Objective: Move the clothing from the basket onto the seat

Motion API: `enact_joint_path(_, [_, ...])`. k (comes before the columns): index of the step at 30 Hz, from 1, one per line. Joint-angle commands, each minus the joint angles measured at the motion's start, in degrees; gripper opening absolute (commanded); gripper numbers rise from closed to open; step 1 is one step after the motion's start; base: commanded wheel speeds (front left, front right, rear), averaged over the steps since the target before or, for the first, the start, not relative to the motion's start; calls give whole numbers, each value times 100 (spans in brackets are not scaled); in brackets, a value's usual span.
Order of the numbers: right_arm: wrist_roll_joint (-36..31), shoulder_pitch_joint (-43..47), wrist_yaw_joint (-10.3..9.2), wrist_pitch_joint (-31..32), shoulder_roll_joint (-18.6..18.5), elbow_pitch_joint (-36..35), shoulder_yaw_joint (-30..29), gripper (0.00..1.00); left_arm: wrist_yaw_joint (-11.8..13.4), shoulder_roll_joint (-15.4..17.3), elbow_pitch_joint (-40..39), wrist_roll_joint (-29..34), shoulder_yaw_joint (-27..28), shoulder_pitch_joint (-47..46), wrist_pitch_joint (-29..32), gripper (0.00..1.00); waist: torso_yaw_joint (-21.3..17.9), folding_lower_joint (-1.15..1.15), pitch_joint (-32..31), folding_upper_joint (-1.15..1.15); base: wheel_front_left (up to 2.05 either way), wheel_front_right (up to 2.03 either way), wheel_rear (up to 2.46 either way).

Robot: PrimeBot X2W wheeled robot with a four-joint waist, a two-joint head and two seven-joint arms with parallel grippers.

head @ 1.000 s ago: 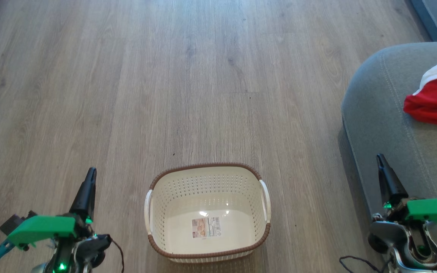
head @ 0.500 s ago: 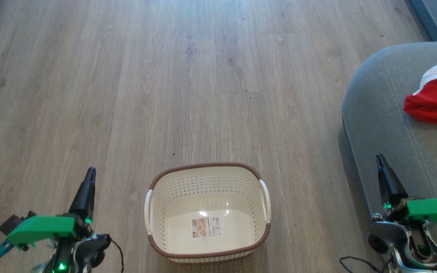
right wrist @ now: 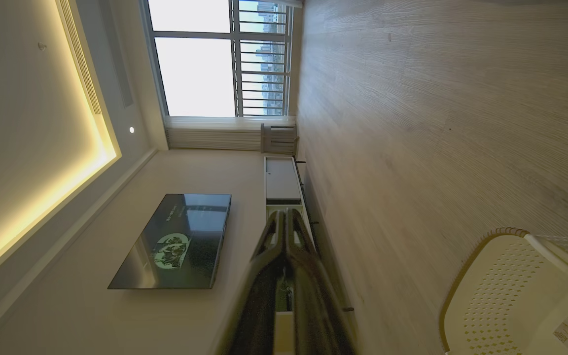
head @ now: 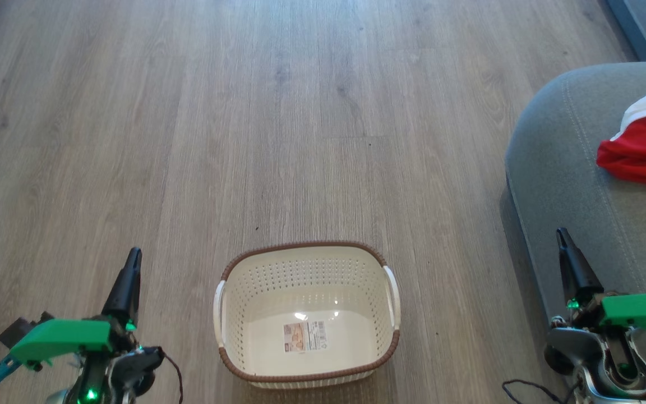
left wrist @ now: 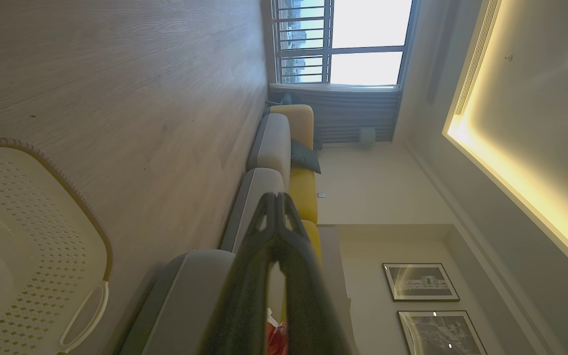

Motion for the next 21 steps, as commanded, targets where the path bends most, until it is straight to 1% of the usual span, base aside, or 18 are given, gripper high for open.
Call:
enact_joint_path(1, [13, -108, 0, 46, 0, -224, 97, 0, -55, 48, -194, -37, 204, -165, 44, 0, 0, 0, 0, 0, 0, 0, 0])
enact_joint_path(21, [1, -109, 0, 58, 10, -224, 83, 0, -55, 48, -195, -38, 204, -165, 43, 0, 0, 0, 0, 0, 0, 0, 0])
